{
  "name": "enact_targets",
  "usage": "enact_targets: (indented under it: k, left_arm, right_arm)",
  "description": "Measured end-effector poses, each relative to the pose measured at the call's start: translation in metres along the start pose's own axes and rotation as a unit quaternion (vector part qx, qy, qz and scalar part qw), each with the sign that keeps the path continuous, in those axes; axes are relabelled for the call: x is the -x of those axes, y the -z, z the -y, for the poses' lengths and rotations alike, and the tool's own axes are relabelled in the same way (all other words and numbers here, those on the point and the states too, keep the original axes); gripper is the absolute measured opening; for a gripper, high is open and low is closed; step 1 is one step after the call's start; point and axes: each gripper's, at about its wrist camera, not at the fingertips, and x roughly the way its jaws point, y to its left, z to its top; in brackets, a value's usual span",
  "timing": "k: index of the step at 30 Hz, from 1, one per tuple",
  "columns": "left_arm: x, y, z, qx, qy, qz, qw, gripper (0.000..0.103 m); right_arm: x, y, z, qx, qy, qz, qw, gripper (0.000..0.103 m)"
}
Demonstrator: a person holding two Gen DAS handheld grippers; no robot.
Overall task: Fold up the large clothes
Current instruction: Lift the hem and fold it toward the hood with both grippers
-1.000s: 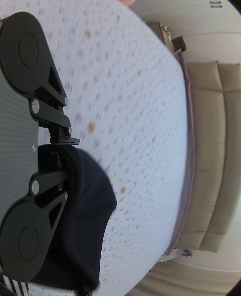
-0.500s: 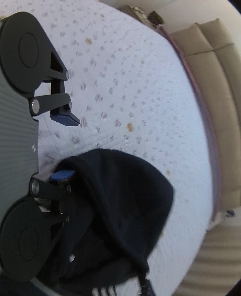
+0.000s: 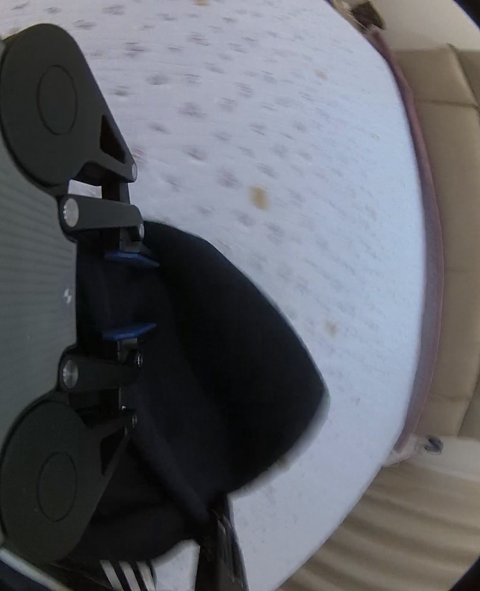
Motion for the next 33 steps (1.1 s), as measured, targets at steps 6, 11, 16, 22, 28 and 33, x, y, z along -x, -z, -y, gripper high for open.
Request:
enact_targets:
  k: [6,11,16,22,28,33]
  left_arm:
    - [0.031,-0.023,-0.005,0.005,-0.003,0.033,0.9994,0.03]
    - [0.047,-0.064,-0.007,-0.015,0.0,0.106,0.9943,0.092]
    - [-0.017,-0.088,-0.006,-0.014,0.035,-0.016,0.9992,0.078]
    - [-0.059,-0.087,-0.03,0.031,0.101,-0.059,0.9926,0.076]
    - [-0.051,-0.079,-0.016,0.005,0.125,-0.043,0.9912,0.009]
    - [0.033,-0.062,0.001,-0.033,0.141,0.055,0.988,0.009]
  right_arm:
    - [0.034,-0.016,0.023,-0.003,-0.072,0.027,0.997,0.015]
    - [0.039,-0.047,0.023,0.015,-0.09,0.075,0.993,0.063]
    - [-0.001,-0.062,0.017,0.03,-0.122,0.014,0.992,0.067]
    - [-0.036,-0.07,0.017,0.021,-0.167,-0.037,0.985,0.07]
    - [-0.024,-0.062,-0.004,0.065,-0.169,-0.028,0.983,0.008]
    - [0.052,-0.047,-0.005,0.078,-0.164,0.056,0.982,0.008]
